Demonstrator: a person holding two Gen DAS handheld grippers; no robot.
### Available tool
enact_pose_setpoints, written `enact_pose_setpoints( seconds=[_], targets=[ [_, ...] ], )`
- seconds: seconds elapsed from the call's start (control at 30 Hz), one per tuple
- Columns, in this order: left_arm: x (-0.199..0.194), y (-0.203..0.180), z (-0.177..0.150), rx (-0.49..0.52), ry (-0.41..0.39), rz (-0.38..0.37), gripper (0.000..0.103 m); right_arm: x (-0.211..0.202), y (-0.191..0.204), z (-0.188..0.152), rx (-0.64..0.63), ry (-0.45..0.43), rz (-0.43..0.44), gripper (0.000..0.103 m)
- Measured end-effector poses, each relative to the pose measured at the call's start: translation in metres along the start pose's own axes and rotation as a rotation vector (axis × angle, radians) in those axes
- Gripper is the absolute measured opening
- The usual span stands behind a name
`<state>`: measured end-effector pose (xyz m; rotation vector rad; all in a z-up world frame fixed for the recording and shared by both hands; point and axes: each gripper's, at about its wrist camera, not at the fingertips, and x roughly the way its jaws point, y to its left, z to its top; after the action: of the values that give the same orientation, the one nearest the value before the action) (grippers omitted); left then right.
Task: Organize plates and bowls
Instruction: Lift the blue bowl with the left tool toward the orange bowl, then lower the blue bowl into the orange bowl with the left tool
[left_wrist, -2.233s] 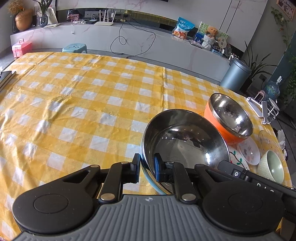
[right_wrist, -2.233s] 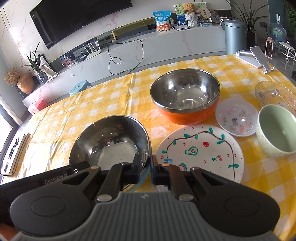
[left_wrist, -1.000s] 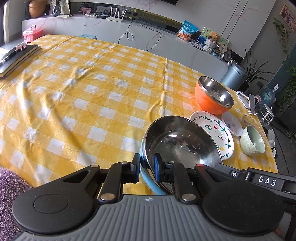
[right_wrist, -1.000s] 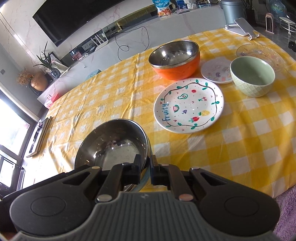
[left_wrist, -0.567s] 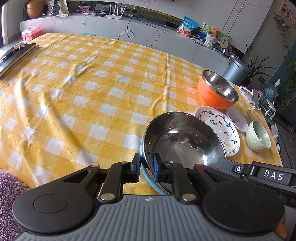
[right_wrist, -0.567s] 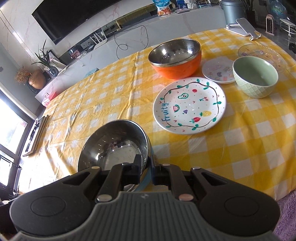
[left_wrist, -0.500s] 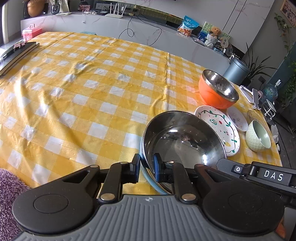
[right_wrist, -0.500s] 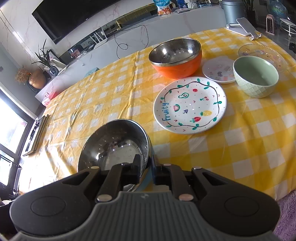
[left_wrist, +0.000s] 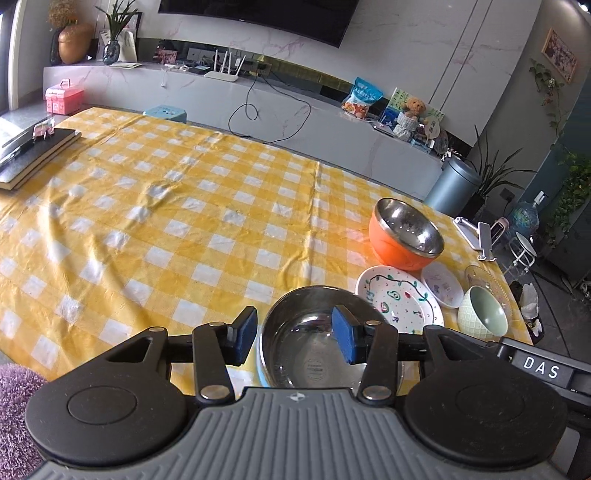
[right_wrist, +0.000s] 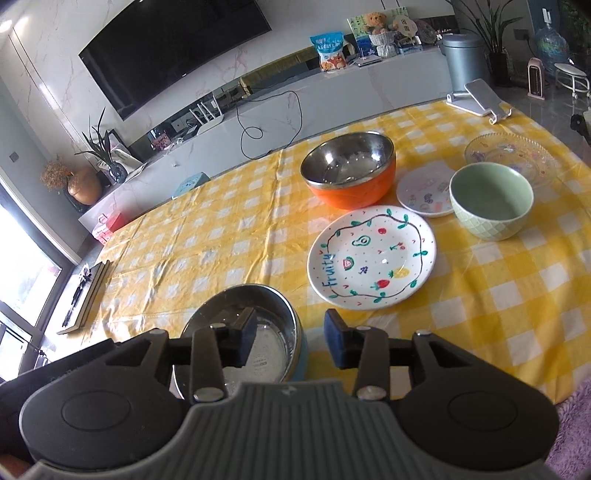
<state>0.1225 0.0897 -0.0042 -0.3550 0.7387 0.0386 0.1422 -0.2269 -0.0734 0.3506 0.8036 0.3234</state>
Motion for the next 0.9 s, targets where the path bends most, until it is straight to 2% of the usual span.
enact_pose_setpoints(
  seconds=[0.1,0.2,0.3,0.4,0.67,0.9],
  targets=[
    [-0.001,-0.013,0.007,0.035,0.004,-0.041,0.052,-0.005,-0.01,0.006,0.007,-0.019,-0.039,0.041],
    [0.003,-0.028,0.013,0.084,0.029,-0.075,0.052,-0.008,-0.019,0.011,0.018,-0.031,-0.077,0.048],
    [0.011,-0.042,0.018,0.134,0.056,-0.078,0.052,-0.007,-0.029,0.019,0.021,-0.031,-0.108,0.049],
    [0.02,-0.051,0.025,0.16,0.096,-0.114,0.052,-0.003,-0.037,0.027,0.014,-0.033,-0.127,0.049],
    [0.051,-0.067,0.055,0.155,0.168,-0.169,0.052,0.015,-0.061,0.06,0.018,-0.029,-0.124,0.049],
    [0.091,-0.09,0.084,0.179,0.199,-0.154,0.052,0.039,-0.069,0.1,0.006,-0.032,-0.132,0.046]
  ],
)
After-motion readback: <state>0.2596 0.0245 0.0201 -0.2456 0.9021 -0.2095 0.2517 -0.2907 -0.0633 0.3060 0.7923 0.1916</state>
